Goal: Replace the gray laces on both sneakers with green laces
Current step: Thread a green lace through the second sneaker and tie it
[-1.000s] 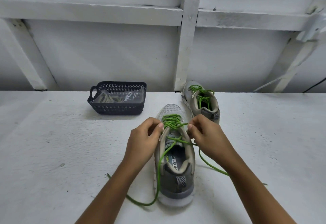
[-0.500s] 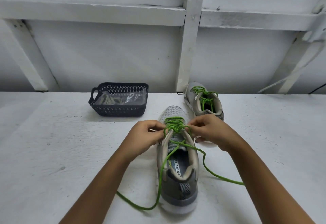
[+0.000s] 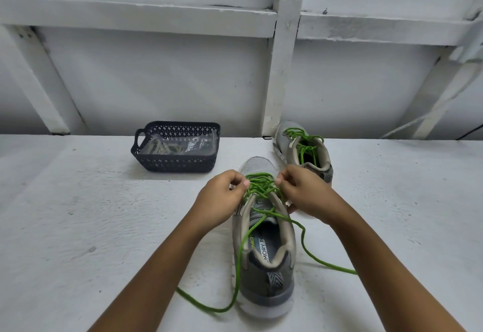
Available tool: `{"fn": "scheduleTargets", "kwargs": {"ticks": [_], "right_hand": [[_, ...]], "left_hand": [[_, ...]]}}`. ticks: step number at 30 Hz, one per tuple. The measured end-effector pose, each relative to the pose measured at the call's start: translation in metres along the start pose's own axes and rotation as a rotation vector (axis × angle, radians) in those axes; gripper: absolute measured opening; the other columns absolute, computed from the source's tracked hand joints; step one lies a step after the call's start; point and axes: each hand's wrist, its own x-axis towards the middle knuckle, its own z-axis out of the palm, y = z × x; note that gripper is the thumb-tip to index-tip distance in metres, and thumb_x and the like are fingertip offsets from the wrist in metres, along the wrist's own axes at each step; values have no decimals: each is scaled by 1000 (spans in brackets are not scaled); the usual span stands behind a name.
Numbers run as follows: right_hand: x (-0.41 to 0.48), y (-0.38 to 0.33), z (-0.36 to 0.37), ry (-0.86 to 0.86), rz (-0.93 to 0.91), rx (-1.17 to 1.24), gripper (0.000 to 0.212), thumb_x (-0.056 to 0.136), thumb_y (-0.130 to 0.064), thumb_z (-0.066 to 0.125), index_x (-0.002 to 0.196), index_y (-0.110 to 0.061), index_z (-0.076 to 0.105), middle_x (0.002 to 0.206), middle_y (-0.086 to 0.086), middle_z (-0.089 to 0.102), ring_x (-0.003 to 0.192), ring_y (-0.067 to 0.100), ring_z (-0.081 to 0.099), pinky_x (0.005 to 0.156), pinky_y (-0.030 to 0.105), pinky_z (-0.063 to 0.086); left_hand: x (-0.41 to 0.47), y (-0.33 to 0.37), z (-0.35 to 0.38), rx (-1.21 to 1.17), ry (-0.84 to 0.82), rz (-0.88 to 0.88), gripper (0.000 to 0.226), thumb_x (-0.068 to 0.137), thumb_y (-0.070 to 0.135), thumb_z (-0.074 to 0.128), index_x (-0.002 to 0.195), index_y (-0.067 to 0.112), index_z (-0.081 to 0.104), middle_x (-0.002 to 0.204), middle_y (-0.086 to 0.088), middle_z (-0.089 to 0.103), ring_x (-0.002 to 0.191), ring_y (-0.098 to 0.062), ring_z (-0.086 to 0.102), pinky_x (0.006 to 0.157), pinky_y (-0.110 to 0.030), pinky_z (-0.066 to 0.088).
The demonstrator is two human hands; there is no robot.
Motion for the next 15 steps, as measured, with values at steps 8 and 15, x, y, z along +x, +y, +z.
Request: {"fn": "scheduleTargets", "kwargs": {"ticks": [8,15], "right_hand": [[0,5,-2,-68,86,193,16,94,-9,54,83,-5,64,63,4,57,55,10,54,50,19,50],[6,4,4,-43,65,81,16,94,-9,50,80,-11,57,69,4,58,58,14,56,52,24,53]], "left_hand": [[4,-1,-4,-113,-81,-59,11,88,10,61,87,9,72,78,-16,68,62,-16,56,69,-37,55],[10,-3,2,-41,-51,-46,17,90,12,57,75,18,63,69,1,61,55,-13,52,70,-39,54]]}}
